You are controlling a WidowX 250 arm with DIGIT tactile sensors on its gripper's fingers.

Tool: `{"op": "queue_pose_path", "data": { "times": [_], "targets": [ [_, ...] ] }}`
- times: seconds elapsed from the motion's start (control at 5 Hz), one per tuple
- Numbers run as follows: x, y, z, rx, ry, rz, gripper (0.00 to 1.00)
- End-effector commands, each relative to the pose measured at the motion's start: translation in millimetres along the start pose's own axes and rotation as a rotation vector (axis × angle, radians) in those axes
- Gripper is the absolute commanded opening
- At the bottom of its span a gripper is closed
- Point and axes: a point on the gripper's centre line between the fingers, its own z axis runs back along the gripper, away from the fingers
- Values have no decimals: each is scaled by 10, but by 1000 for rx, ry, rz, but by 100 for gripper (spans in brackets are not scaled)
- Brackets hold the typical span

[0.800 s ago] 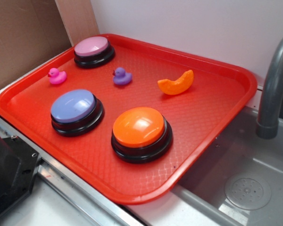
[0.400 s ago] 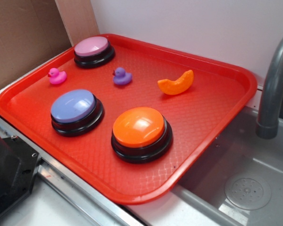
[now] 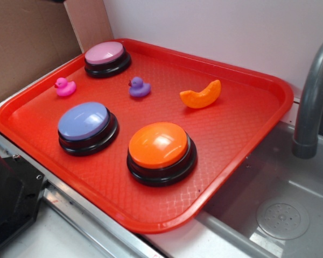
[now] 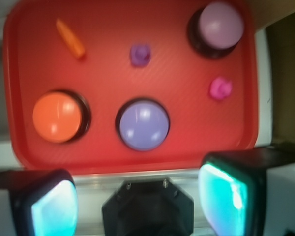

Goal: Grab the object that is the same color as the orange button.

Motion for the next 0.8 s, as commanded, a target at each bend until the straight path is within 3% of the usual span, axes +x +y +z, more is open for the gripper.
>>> {"op": "queue_pose_path", "data": {
  "times": [0.0,0.2,0.6],
  "targets": [
    [758,-101,-362,45,92,-63,100],
    [993,-363,-471,105,75,-166,100],
    [1115,-757,-781,58,-23,-450,100]
  ]
}}
